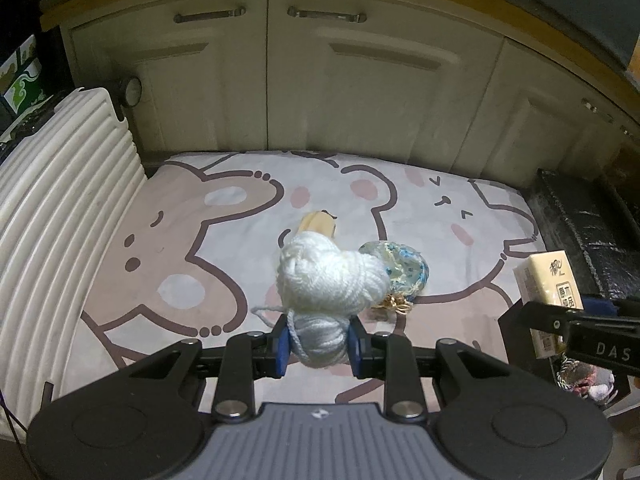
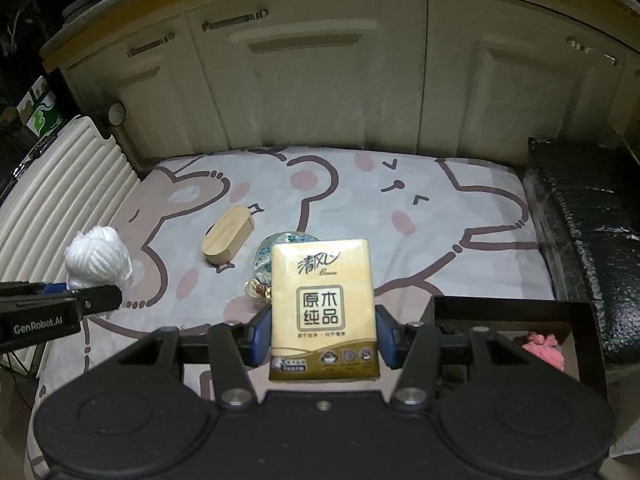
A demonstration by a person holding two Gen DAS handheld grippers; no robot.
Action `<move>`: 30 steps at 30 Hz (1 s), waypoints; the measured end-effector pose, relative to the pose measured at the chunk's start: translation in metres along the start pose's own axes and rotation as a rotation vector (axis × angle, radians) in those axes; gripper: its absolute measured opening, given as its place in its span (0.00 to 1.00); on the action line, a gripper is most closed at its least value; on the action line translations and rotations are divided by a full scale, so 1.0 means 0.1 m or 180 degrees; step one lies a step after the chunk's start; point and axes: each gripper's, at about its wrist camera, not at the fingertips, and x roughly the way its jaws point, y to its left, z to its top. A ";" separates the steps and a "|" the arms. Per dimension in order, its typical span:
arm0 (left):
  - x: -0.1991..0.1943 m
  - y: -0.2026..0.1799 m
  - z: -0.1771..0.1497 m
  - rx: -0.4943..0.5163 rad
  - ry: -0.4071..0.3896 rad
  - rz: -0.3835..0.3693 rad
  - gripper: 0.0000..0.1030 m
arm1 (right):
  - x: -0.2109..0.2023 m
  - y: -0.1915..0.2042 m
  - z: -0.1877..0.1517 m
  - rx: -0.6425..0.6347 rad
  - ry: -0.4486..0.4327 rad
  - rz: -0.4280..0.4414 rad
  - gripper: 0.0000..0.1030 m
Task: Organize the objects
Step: 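Lift the yarn ball and tissue pack and carry them toward the black box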
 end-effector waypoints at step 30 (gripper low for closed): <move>-0.06 -0.85 0.10 0.0378 -0.0097 -0.0641 0.29 | -0.25 -0.93 -0.13 0.0175 -0.0059 -0.0365 0.51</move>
